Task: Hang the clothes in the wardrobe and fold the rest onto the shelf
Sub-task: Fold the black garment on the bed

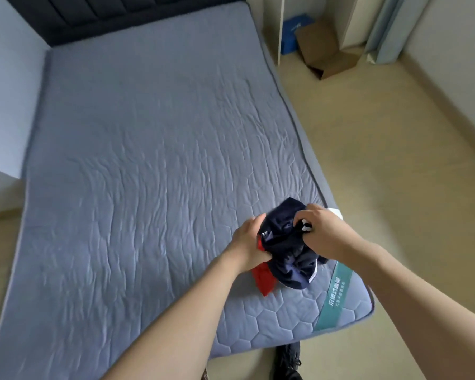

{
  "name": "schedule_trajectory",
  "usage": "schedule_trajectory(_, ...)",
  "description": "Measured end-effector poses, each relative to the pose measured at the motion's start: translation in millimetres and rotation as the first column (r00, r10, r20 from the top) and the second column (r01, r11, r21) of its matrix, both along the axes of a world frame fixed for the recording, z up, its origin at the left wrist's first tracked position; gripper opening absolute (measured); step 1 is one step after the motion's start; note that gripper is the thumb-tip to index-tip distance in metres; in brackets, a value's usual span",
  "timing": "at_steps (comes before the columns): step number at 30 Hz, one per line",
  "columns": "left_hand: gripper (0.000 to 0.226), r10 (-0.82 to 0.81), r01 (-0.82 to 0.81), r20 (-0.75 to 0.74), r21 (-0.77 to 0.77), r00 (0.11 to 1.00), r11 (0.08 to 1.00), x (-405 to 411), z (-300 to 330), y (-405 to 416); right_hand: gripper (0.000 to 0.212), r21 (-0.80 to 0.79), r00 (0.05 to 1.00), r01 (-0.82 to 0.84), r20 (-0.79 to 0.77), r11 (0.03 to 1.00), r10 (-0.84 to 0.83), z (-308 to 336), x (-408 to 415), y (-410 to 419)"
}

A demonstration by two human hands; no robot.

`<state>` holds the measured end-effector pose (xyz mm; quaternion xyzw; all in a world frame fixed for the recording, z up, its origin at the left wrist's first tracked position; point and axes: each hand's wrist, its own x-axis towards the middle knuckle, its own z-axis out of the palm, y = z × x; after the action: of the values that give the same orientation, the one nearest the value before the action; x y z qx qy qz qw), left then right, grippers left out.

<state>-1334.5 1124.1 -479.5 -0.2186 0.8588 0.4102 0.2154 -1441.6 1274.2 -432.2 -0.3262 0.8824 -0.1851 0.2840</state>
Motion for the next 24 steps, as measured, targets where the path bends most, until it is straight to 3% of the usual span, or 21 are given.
schedule_trajectory(2, 0.080, -0.086, 0.086, -0.032, -0.006, 0.996, 0.996, 30.6, 47.1, -14.4, 0.030, -0.024, 0.997, -0.066, -0.032, 0.998, 0.065, 58.5, 32.6, -28.2)
schedule_trajectory(4, 0.068, -0.112, 0.112, -0.019, 0.001, 0.994, 0.994, 38.8, 62.4, -14.6, 0.024, -0.055, 0.995, -0.077, -0.070, 0.996, 0.073, 86.8, 39.9, -45.5)
schedule_trajectory(8, 0.037, 0.071, -0.071, 0.006, 0.121, 0.997, 0.990, 88.9, 109.1, -48.7, 0.021, -0.139, 0.977, -0.065, -0.210, 0.988, 0.035, 158.6, 68.1, -101.7)
schedule_trajectory(12, 0.023, 0.272, -0.253, -0.123, 0.148, 0.955, 0.956, 142.1, 160.5, -123.6, 0.016, -0.279, 0.954, 0.030, -0.279, 0.960, -0.111, 231.9, 90.7, -161.2)
schedule_trajectory(17, 0.018, 0.303, -0.317, -0.284, -0.002, 0.910, 0.948, 189.3, 252.9, -225.2, 0.003, -0.451, 0.933, 0.155, -0.225, 0.879, -0.280, 302.2, 125.4, -219.2)
schedule_trajectory(24, 0.031, 0.302, -0.438, -0.535, -0.145, 0.789, 0.887, 237.5, 388.0, -307.3, 0.025, -0.716, 0.923, 0.247, -0.030, 0.653, -0.383, 412.9, 171.5, -304.5)
